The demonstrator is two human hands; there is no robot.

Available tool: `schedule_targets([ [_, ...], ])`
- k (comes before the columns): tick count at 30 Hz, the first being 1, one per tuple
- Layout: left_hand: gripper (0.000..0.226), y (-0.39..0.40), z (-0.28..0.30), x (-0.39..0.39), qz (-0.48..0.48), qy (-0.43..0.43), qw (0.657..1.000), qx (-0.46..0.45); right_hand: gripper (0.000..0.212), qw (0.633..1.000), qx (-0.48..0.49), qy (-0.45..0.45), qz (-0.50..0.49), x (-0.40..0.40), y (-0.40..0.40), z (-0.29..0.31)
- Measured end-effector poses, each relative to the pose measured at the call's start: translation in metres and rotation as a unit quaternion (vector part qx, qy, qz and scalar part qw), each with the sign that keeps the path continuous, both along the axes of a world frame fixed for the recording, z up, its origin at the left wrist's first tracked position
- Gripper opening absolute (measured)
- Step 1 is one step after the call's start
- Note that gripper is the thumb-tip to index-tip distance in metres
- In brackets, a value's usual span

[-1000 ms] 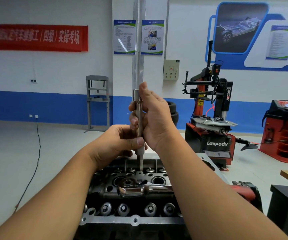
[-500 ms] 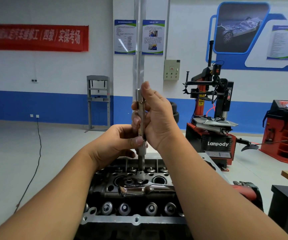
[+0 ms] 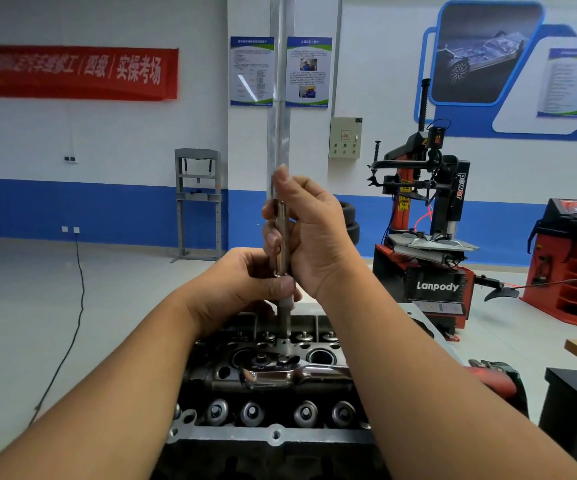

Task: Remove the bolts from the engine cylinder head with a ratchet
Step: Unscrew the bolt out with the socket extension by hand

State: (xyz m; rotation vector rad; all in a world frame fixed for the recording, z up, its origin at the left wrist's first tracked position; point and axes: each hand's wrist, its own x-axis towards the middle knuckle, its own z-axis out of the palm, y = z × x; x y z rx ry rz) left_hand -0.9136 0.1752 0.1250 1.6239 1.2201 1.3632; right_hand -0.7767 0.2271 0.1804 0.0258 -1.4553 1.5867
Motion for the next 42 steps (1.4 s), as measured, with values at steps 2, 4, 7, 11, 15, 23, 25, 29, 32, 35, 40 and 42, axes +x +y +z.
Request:
schedule_targets([
  [2,0.043,0.000,0.001,0.000,0.005,-0.009,1.000,0.005,0.024,1.000,0.009,0.000,0.008,-0.001,-0.001,0.000],
  [4,0.040,-0.001,0.002,-0.001,-0.026,-0.046,0.999,-0.006,0.026,1.000,0.013,-0.001,0.014,-0.001,0.000,0.000],
  [7,0.032,-0.001,0.001,-0.001,-0.063,-0.080,0.995,-0.020,0.036,1.000,0.003,-0.006,0.017,-0.001,0.002,0.000],
  [11,0.045,0.001,0.001,0.001,-0.012,-0.029,0.999,0.007,0.036,1.000,-0.014,0.002,0.006,-0.001,0.004,-0.001],
  [15,0.053,0.002,0.001,-0.001,-0.016,-0.042,0.999,0.007,0.030,1.000,0.001,0.016,0.000,-0.002,0.005,-0.001],
  [23,0.054,-0.001,0.001,0.000,-0.062,-0.062,0.996,-0.014,0.039,0.999,-0.036,0.007,0.011,-0.002,0.007,-0.001],
  [25,0.057,-0.001,0.002,0.001,-0.037,-0.045,0.998,-0.007,0.034,1.000,-0.025,0.017,0.000,-0.002,0.007,-0.001],
  [29,0.046,0.000,0.001,0.002,-0.027,-0.042,0.999,-0.014,0.036,1.000,0.003,0.008,-0.008,-0.002,0.006,0.000],
  [32,0.041,-0.002,0.000,0.000,-0.071,-0.056,0.995,-0.049,0.041,1.000,0.006,-0.004,-0.014,-0.003,0.007,0.001],
  [35,0.040,-0.001,0.000,0.000,-0.074,-0.055,0.995,-0.040,0.042,1.000,-0.004,-0.002,-0.003,-0.004,0.008,0.000],
  [40,0.040,-0.001,0.000,0.002,-0.021,-0.033,0.999,-0.016,0.037,1.000,-0.024,0.017,-0.007,-0.004,0.009,-0.001],
  [42,0.037,-0.001,0.001,0.004,-0.011,-0.027,1.000,-0.008,0.035,0.999,-0.023,0.028,-0.014,-0.004,0.010,-0.002],
])
